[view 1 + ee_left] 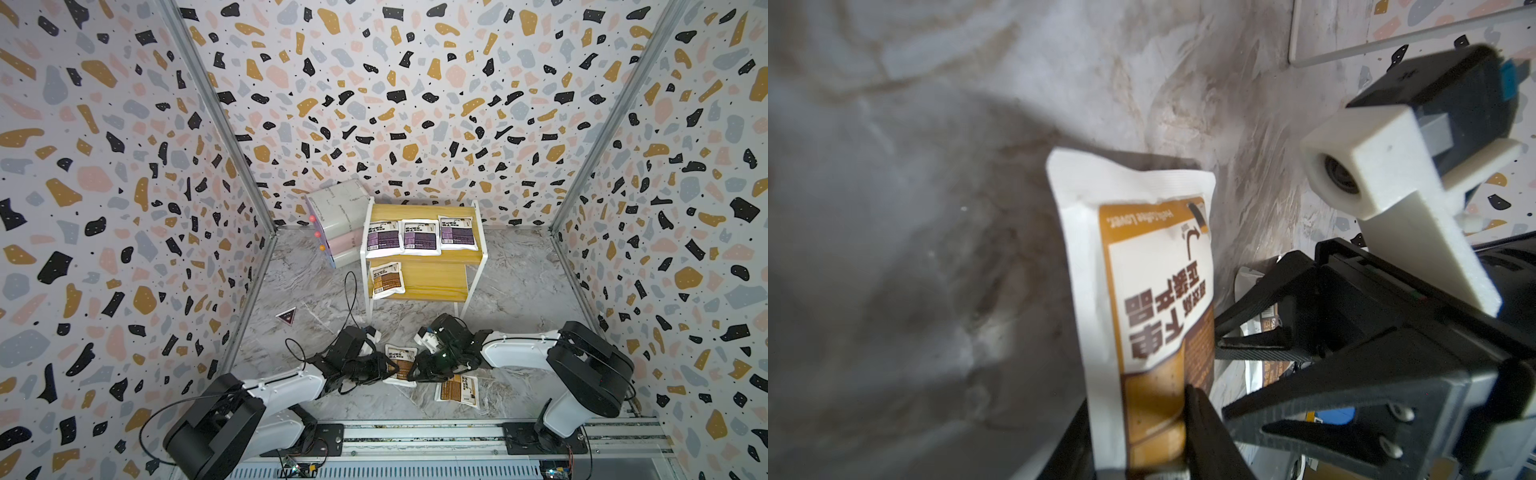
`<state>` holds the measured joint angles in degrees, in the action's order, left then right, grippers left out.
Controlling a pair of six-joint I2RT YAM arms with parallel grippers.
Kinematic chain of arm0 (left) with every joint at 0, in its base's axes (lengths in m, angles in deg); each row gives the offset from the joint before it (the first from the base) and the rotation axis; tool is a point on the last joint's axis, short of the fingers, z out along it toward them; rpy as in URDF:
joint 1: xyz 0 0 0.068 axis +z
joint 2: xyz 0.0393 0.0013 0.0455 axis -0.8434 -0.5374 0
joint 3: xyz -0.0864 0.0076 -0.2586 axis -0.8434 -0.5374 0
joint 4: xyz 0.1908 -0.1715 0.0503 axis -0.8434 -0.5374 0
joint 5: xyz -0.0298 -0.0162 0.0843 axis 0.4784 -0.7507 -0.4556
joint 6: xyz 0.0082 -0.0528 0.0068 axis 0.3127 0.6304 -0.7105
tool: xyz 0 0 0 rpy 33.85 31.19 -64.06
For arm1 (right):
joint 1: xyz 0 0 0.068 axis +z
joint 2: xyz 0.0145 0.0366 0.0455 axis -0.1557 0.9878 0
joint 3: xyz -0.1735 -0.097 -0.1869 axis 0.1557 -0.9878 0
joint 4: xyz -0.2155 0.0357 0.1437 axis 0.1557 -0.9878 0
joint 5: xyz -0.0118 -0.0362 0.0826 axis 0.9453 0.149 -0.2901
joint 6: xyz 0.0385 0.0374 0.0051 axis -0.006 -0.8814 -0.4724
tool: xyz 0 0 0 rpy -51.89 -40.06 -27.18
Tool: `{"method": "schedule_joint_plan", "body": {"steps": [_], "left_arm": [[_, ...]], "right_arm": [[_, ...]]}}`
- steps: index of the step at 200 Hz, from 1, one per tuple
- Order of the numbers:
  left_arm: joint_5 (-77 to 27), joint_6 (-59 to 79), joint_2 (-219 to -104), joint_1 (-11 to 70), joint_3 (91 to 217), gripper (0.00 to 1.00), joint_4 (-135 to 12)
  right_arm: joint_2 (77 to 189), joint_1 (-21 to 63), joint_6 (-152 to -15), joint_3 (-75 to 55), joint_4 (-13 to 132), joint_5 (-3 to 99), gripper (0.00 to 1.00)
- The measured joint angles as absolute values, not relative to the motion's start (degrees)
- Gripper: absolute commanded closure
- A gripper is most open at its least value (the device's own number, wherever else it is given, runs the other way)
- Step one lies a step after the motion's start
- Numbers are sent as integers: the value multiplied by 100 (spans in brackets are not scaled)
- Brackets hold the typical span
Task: Place the bagged coffee beans on the shelf by color
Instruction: Pick up the bagged coffee beans at the center of the board.
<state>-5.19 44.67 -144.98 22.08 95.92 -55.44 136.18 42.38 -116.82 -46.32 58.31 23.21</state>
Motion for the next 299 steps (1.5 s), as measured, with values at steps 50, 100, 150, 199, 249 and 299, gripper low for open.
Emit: {"method": "schedule_joint_plan", "body": {"steps": [50, 100, 150, 199, 249, 299], "left_arm": [[-679, 4576, -13585, 2208, 9592, 67, -6086], [-869, 5022, -12210, 2208, 9647, 67, -6930], [-1238, 5818, -11159, 2208, 10204, 67, -7445], [-1361, 6244, -11740, 2208, 10917, 67, -7360], [-1352, 6449, -12037, 2208, 11269, 67, -6993], [-1278, 6683, -12127, 2208, 11266, 67, -6733]], "right_arm": [[12558, 4192, -11570, -4632, 5101, 2522, 46], [11310, 4104, -11990, -4770, 4791, 2570, 43], [10317, 4006, -13024, -4945, 5394, 2570, 39], [10317, 4006, -13408, -4835, 5764, 2527, 38], [10385, 4006, -13531, -4742, 6017, 2527, 38], [10853, 4006, -13703, -4527, 6467, 2555, 40]]}}
